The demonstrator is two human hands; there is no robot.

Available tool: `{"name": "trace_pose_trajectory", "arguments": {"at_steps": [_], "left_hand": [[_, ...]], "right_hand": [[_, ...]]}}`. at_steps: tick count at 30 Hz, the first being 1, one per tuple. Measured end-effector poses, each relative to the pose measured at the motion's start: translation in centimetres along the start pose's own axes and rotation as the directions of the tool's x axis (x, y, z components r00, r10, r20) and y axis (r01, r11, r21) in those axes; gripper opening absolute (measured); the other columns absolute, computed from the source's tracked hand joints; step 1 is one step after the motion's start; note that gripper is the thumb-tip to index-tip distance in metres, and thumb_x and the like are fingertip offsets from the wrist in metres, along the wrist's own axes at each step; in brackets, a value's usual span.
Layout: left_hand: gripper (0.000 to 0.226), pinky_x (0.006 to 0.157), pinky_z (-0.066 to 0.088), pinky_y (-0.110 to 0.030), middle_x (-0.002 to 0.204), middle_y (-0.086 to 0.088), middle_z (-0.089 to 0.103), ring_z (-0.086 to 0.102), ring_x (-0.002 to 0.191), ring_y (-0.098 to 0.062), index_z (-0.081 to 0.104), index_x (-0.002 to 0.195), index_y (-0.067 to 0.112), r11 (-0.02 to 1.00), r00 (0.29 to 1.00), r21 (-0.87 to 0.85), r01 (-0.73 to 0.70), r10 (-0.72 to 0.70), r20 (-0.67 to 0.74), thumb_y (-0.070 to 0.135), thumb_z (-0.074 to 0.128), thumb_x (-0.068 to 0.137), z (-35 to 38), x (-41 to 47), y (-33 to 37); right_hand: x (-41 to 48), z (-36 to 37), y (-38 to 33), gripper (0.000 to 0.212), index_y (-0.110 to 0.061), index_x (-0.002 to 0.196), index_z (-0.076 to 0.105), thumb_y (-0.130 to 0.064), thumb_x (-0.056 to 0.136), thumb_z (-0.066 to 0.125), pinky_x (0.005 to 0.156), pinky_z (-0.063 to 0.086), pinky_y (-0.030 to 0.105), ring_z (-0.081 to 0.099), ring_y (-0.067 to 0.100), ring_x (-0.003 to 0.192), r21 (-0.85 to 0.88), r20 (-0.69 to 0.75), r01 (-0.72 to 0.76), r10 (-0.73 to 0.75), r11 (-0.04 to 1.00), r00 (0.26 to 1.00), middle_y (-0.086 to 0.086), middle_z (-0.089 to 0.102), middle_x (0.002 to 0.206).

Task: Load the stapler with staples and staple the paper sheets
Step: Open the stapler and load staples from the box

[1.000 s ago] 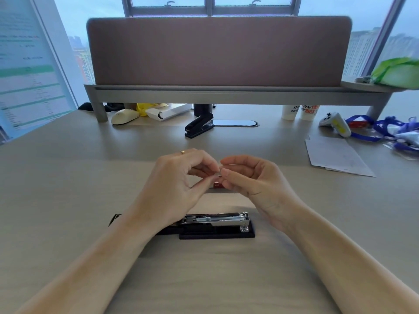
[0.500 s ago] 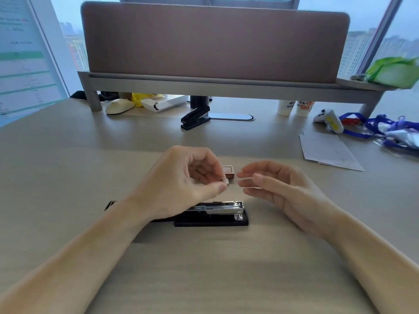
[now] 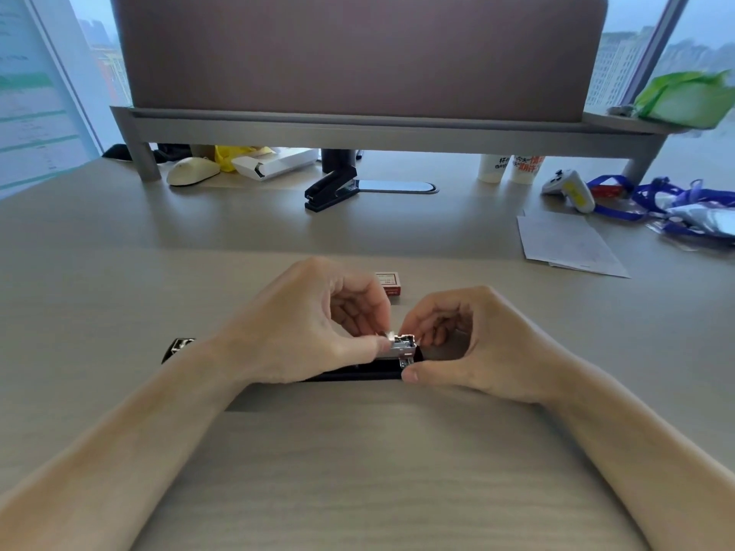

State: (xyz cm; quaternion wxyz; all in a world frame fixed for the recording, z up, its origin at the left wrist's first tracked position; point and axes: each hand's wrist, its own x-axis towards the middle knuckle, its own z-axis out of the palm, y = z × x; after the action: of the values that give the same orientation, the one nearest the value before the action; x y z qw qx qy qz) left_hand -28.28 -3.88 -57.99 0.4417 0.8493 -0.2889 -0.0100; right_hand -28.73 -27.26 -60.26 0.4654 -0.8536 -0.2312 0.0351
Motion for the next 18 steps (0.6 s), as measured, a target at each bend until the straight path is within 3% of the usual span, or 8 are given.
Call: {"name": "trace_pose_trajectory", "arguments": {"at_steps": [4, 12, 18], "left_hand": [[0.014, 0.074, 0.063, -0.049, 0.08, -0.004, 0.077, 0.075, 0.074, -0.024, 0.075, 0.083, 0.016, 1.0, 1.0, 0.01, -0.017, 0.017, 0.007, 0.006, 0.085, 0.08, 0.18, -0.01, 0.26], [0.018, 0.077, 0.061, -0.033, 0.079, 0.004, 0.076, 0.075, 0.078, -0.016, 0.076, 0.082, 0.021, 0.983, 0.993, 0.142, -0.115, 0.117, -0.005, 0.005, 0.083, 0.077, 0.33, -0.23, 0.56], [0.014, 0.074, 0.055, -0.028, 0.079, 0.009, 0.074, 0.071, 0.08, -0.011, 0.074, 0.084, 0.025, 0.946, 0.984, 0.275, -0.17, 0.176, 0.001, 0.017, 0.084, 0.079, 0.54, -0.48, 0.53]], "right_hand": [[-0.1, 0.01, -0.08, 0.029, -0.021, 0.092, 0.079, -0.017, 0.069, 0.096, 0.074, 0.053, 0.021, 0.066, 0.004, 0.075, -0.009, 0.006, 0.007, -0.007, 1.0, 1.0, -0.006, 0.076, 0.081], [0.06, 0.04, 0.17, 0.028, -0.019, 0.093, 0.078, -0.014, 0.071, 0.094, 0.075, 0.053, 0.026, 0.069, 0.025, 0.082, 0.018, 0.0, 0.019, -0.019, 1.0, 1.0, 0.0, 0.076, 0.084], [0.07, 0.08, 0.25, 0.028, -0.019, 0.094, 0.078, -0.013, 0.071, 0.094, 0.074, 0.053, 0.025, 0.068, 0.026, 0.082, 0.034, 0.001, 0.018, -0.018, 0.999, 1.0, -0.002, 0.075, 0.083]]}}
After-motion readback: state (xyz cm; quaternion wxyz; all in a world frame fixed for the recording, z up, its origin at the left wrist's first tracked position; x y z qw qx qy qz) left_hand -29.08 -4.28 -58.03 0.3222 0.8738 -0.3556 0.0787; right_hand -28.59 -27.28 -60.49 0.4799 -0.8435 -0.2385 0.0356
